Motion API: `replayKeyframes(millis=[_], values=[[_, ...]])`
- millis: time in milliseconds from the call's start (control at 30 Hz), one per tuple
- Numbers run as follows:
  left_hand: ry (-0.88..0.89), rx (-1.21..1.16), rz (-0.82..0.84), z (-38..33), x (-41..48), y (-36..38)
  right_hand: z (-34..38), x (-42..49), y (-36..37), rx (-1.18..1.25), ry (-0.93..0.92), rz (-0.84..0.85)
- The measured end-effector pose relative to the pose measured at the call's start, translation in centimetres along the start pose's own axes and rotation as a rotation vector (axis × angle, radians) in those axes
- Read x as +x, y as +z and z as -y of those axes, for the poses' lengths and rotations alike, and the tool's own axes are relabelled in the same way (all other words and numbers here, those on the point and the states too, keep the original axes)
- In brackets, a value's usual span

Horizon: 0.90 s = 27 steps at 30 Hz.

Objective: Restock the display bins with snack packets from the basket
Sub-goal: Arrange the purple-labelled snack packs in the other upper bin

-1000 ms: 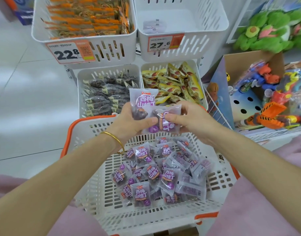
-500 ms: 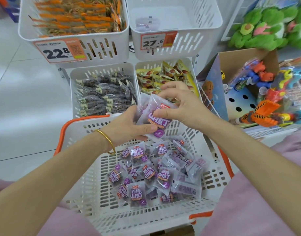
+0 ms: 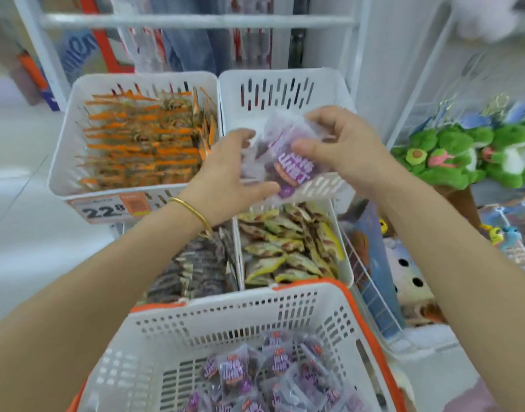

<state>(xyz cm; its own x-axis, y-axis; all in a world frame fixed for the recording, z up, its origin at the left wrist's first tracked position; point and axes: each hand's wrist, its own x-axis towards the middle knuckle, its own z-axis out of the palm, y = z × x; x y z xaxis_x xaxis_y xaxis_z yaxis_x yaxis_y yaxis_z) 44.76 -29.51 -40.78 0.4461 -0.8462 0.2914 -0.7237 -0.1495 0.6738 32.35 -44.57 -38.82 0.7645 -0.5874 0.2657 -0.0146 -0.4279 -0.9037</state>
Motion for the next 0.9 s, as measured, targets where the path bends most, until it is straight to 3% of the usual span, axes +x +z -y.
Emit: replayKeyframes(millis=[67, 167, 367, 500, 667, 800, 900], values=[[0.007, 0.22, -0.092, 1.7, 2.5, -0.7, 0.2, 3.7, -0.2, -0.236, -0.144, -0.117], [-0.048, 0.395, -0.033, 4.4, 4.3, -0.7, -1.6, 9.0, 1.0, -0.522, -0.266, -0.144], [-0.046, 0.501, 0.0, 6.8, 5.9, 0.3, -6.6, 15.0, 5.7, -0.716, -0.214, 0.108], [0.009, 0.511, -0.069, 7.6, 6.3, 0.9, -7.9, 15.6, 7.2, -0.578, -0.077, 0.259], [-0.009, 0.498, -0.097, 7.9, 6.3, 1.1, -7.5, 14.6, 6.6, -0.164, 0.216, 0.144], [-0.033, 0.485, -0.101, 7.6, 6.2, 1.1, -7.3, 14.2, 7.2, -0.008, 0.455, 0.063], [-0.037, 0.484, -0.101, 7.5, 6.2, 1.1, -7.3, 14.1, 7.9, 0.073, 0.528, 0.078]])
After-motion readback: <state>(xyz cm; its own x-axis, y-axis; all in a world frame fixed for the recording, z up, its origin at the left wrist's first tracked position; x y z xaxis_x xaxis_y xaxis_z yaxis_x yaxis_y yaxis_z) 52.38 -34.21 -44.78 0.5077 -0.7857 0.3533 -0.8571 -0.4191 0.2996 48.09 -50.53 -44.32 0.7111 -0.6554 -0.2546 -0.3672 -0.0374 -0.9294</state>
